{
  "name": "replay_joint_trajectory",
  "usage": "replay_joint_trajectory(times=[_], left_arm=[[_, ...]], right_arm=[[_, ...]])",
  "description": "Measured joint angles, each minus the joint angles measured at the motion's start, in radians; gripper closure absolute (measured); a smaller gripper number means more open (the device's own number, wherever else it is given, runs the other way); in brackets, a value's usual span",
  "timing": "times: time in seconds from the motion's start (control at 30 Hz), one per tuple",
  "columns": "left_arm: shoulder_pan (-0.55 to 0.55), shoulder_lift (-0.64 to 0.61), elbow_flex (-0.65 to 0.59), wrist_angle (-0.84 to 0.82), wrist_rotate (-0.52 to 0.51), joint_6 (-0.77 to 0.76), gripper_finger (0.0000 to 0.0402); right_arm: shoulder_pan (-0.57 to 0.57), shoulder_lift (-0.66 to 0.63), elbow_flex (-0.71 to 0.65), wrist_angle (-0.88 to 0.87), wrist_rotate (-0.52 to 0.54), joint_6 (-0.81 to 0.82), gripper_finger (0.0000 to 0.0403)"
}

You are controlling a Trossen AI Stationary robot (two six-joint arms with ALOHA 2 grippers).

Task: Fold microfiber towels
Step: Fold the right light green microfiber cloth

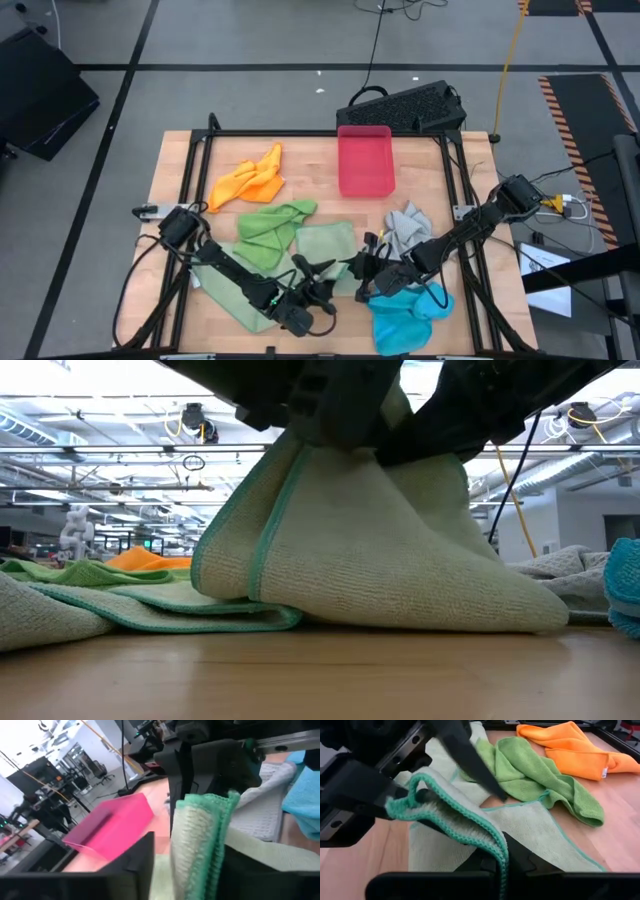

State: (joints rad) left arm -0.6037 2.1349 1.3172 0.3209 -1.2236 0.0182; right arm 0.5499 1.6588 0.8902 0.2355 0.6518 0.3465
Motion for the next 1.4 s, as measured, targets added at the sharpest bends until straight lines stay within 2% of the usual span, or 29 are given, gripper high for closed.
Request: replay_joint_trajectory(times=[0.13, 0.4, 0.57, 0.7, 0.9, 1.03, 1.2, 1.4], left_arm=[[0.000, 0.000, 0.000, -0.039, 0.025, -0.054, 0.0310], [-0.001, -0.001, 0.000, -0.025, 0.104, -0.023, 0.0393], [0.011, -0.024, 0.000, -0.049, 0.231, 0.007, 0.0392], [0.032, -0.064, 0.001, -0.072, 0.359, 0.013, 0.0396], [0.085, -0.097, 0.001, -0.090, 0.550, 0.037, 0.0389], [0.123, -0.109, 0.001, -0.110, 0.697, 0.033, 0.0397], [0.164, -0.109, 0.001, -0.103, 0.849, 0.032, 0.0388], [0.194, -0.109, 0.001, -0.103, 0.913, 0.026, 0.0395]], right_arm=[[0.002, -0.015, 0.000, -0.007, -0.019, -0.011, 0.0400], [0.016, -0.036, -0.001, -0.017, -0.113, -0.035, 0.0389], [0.044, -0.050, -0.001, -0.068, -0.127, -0.104, 0.0363], [0.092, -0.088, -0.001, -0.083, -0.075, -0.222, 0.0321], [0.156, -0.111, 0.001, -0.020, -0.024, -0.443, 0.0242], [0.167, -0.112, 0.001, 0.035, -0.026, -0.542, 0.0216], [0.163, -0.111, 0.001, 0.007, -0.027, -0.611, 0.0230], [0.163, -0.111, 0.001, 0.000, -0.029, -0.698, 0.0280]])
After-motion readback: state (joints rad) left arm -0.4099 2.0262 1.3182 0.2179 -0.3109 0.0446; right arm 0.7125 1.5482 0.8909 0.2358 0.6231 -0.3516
